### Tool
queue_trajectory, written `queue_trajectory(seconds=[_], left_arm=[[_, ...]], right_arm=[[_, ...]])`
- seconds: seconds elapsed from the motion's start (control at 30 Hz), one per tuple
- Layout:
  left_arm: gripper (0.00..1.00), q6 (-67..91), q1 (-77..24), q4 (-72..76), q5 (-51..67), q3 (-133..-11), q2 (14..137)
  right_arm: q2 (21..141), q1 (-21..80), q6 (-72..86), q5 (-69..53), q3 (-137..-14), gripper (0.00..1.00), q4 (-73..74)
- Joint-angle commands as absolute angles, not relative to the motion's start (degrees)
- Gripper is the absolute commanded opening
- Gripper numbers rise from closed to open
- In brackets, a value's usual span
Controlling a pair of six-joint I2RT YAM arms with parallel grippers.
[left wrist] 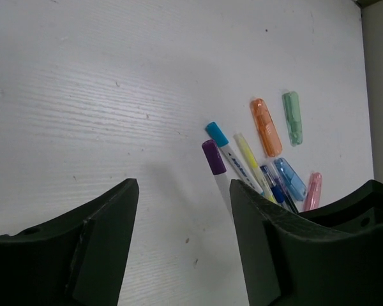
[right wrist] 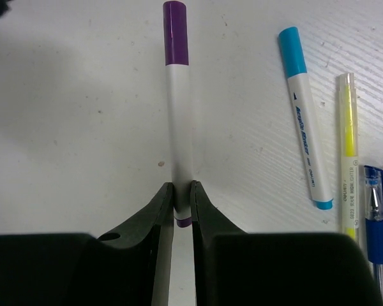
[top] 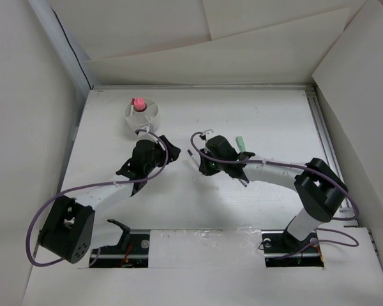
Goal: Sort the stationery into containers
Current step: Pick up the pen from the center of the board, then place the pen in the storage box.
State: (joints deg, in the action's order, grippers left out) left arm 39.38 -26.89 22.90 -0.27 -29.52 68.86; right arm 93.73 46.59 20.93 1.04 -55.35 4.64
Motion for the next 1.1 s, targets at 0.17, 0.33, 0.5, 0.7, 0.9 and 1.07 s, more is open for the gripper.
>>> queue_trajectory(seconds=[0.17, 0.33, 0.5, 0.7, 0.9, 1.07], left_arm=[[0.59, 40.8, -26.8, 26.8, 8.2, -34.7, 75.0], [0.59, 41.8, -27.5, 28.4, 9.8, -35.9, 78.8], [0.59, 43.0, -29.3, 30.8, 9.8, -36.4, 80.4], [0.43, 44.1, -29.3, 32.0, 10.3, -36.4, 82.8], [0.10, 44.6, -29.3, 32.6, 10.3, -36.4, 82.2], [0.00, 44.6, -29.3, 31.0, 8.2, -36.4, 80.2]], right_arm=[[91.9, 47.3, 20.0, -2.3, -59.0, 0.03, 2.0], [91.4, 47.8, 20.0, -2.8, -60.0, 0.03, 2.0], [91.4, 47.8, 20.0, -4.0, -61.1, 0.03, 1.5], [91.4, 48.3, 20.0, -5.1, -61.1, 0.03, 1.0], [91.4, 48.3, 20.0, -5.1, -61.6, 0.04, 1.0], [90.3, 48.3, 20.0, -4.6, -61.6, 0.28, 1.0]])
